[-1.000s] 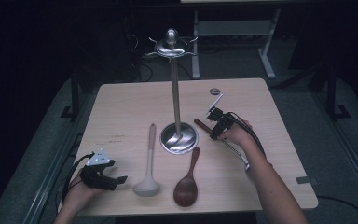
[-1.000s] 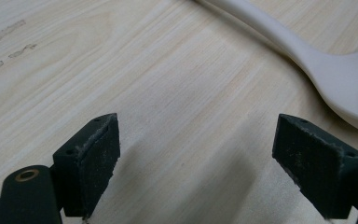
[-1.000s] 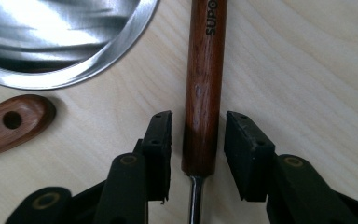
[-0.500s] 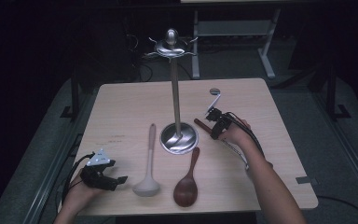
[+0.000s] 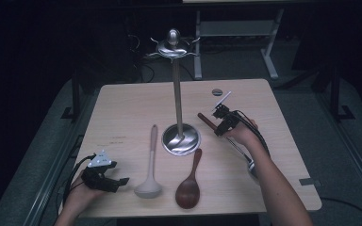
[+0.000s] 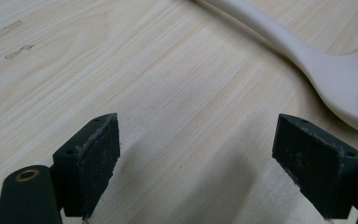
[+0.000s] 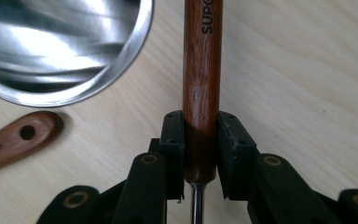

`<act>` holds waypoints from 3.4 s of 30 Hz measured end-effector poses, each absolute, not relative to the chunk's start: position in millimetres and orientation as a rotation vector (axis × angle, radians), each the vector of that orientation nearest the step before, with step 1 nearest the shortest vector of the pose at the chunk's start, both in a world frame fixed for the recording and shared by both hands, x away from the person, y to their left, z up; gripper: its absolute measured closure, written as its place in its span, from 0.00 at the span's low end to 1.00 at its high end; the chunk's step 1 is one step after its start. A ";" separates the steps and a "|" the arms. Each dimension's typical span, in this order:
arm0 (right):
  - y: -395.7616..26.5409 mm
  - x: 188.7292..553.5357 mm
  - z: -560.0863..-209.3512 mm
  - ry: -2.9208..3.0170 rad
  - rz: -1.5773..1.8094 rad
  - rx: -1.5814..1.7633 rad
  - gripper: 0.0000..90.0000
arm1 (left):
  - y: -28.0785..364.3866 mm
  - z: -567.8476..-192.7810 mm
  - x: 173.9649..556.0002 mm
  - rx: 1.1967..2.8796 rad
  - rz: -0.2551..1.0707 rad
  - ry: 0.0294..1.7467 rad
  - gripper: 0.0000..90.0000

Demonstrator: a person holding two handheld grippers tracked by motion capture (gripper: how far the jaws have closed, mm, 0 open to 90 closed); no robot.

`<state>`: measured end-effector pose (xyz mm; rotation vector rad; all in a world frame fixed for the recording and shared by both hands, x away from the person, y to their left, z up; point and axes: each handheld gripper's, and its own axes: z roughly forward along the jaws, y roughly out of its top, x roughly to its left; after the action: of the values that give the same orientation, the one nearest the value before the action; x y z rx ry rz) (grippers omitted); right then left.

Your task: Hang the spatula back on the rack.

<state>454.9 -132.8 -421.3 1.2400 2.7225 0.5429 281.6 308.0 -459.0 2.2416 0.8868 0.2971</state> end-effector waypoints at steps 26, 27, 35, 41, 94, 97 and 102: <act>-166.9 403.6 -341.1 2.467 1.014 1.110 0.82 | 307.9 -459.8 281.5 2.243 0.300 0.900 0.16; -170.2 399.1 -336.5 2.445 1.048 1.109 0.82 | 308.2 -460.1 282.0 2.247 0.302 0.898 0.16; -180.4 386.1 -324.8 2.366 1.178 1.081 0.82 | 307.0 -460.6 281.5 2.244 0.299 0.905 0.16; -187.1 373.1 -317.8 2.301 1.299 1.036 0.82 | 306.8 -460.9 281.9 2.242 0.306 0.905 0.16; -141.9 362.2 -224.1 2.230 1.614 0.667 0.82 | 310.1 -459.6 281.6 2.238 0.308 0.907 0.16; -140.2 363.1 -224.4 2.226 1.612 0.665 0.82 | 309.8 -459.9 281.6 2.239 0.306 0.904 0.16; -138.4 365.9 -224.3 2.229 1.607 0.666 0.82 | 309.0 -459.6 281.3 2.242 0.307 0.903 0.16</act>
<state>365.9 -138.4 -224.3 0.6661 2.2289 1.6074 281.3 309.0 -459.6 2.2423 0.9027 0.3072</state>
